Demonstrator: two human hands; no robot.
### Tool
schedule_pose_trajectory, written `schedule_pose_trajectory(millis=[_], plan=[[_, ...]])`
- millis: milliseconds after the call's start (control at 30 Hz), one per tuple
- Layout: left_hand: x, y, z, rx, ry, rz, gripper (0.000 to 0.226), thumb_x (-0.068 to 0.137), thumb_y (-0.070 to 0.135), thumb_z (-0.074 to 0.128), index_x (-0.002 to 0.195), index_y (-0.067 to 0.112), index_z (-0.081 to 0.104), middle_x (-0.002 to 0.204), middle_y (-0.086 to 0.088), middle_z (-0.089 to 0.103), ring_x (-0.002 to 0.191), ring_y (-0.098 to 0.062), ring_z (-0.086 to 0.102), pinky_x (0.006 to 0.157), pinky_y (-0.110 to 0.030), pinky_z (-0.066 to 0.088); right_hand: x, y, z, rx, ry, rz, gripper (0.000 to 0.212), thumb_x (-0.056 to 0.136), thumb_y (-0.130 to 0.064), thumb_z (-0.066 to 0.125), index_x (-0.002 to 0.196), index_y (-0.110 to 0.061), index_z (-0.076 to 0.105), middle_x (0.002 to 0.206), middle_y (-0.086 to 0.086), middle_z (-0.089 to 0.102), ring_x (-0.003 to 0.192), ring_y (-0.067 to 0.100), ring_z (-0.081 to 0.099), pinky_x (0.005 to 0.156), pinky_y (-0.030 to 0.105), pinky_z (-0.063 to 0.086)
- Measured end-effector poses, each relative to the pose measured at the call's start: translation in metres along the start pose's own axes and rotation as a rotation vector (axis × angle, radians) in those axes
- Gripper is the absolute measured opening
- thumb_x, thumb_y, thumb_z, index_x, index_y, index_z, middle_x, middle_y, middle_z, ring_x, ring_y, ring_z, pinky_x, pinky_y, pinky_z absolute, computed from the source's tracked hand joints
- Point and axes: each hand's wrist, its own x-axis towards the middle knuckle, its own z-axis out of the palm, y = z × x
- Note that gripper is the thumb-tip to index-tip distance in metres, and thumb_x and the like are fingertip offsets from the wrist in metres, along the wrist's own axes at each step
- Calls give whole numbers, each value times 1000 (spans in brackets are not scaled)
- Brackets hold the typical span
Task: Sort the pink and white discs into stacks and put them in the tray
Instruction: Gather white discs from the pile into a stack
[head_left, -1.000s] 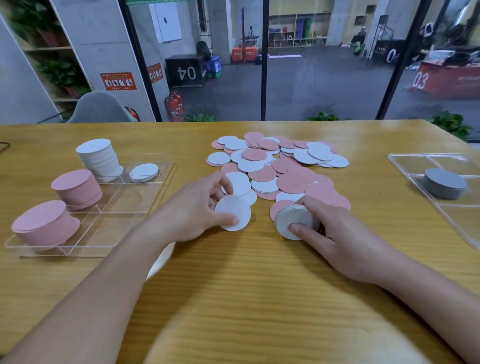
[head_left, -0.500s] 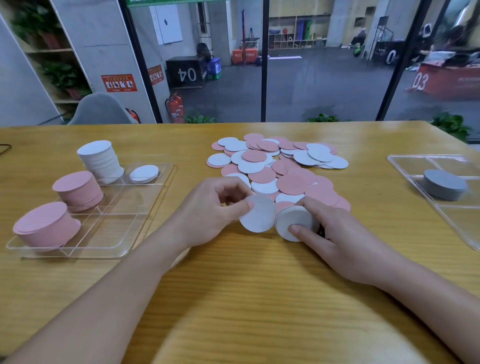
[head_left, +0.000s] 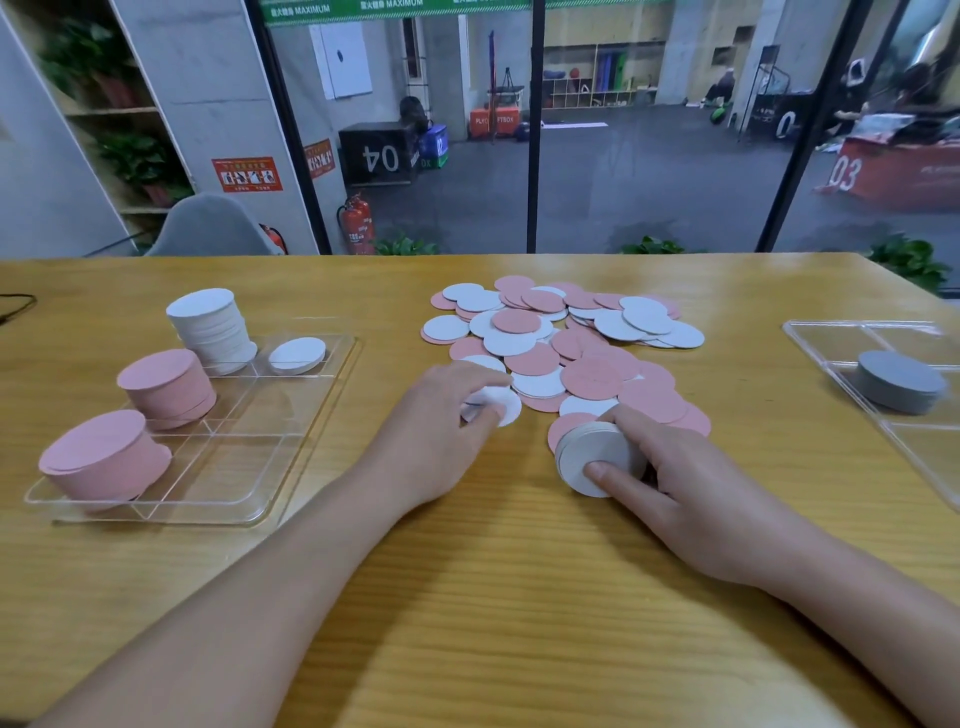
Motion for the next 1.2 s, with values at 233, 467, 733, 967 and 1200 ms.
schedule_pose_trajectory(millis=[233, 467, 733, 967, 1200], plan=[[23, -18, -4, 170, -85, -74, 54, 113, 48, 55, 164, 34, 46, 170, 18, 43, 156, -12, 40, 126, -40, 36, 0, -1, 1, -7, 4, 14, 23, 107, -48, 58, 95, -30, 49, 83, -15, 57, 69, 15, 50, 62, 30, 40], [10, -10, -8, 194, -212, -8, 29, 111, 48, 57, 137, 37, 63, 119, 26, 62, 108, -6, 57, 89, -31, 48, 0, -1, 0, 1, 1, 50, 27, 106, -51, 58, 102, -24, 54, 82, -8, 59, 71, 17, 53, 66, 35, 46], [-3, -5, -24, -8, -192, -45, 66, 93, 44, 86, 151, 56, 56, 142, 32, 55, 129, 9, 50, 114, -27, 43, -1, -4, -2, 25, -1, 53, 24, 106, -47, 60, 99, -26, 53, 80, -6, 58, 70, 17, 51, 67, 35, 44], [-1, 5, -19, -190, -9, 6, 51, 94, 15, 84, 134, 44, 74, 112, 16, 67, 70, -4, 55, 73, -23, 52, -1, -4, -3, 36, 3, 33, 23, 106, -47, 60, 99, -26, 53, 82, -9, 58, 68, 16, 50, 66, 34, 43], [1, 2, -26, -453, 99, -39, 12, 105, 29, 75, 103, 25, 86, 91, -2, 63, 81, -17, 46, 76, -29, 39, -1, -3, -3, 49, 5, 19, 22, 106, -45, 61, 97, -28, 52, 79, -6, 56, 65, 13, 46, 62, 33, 41]])
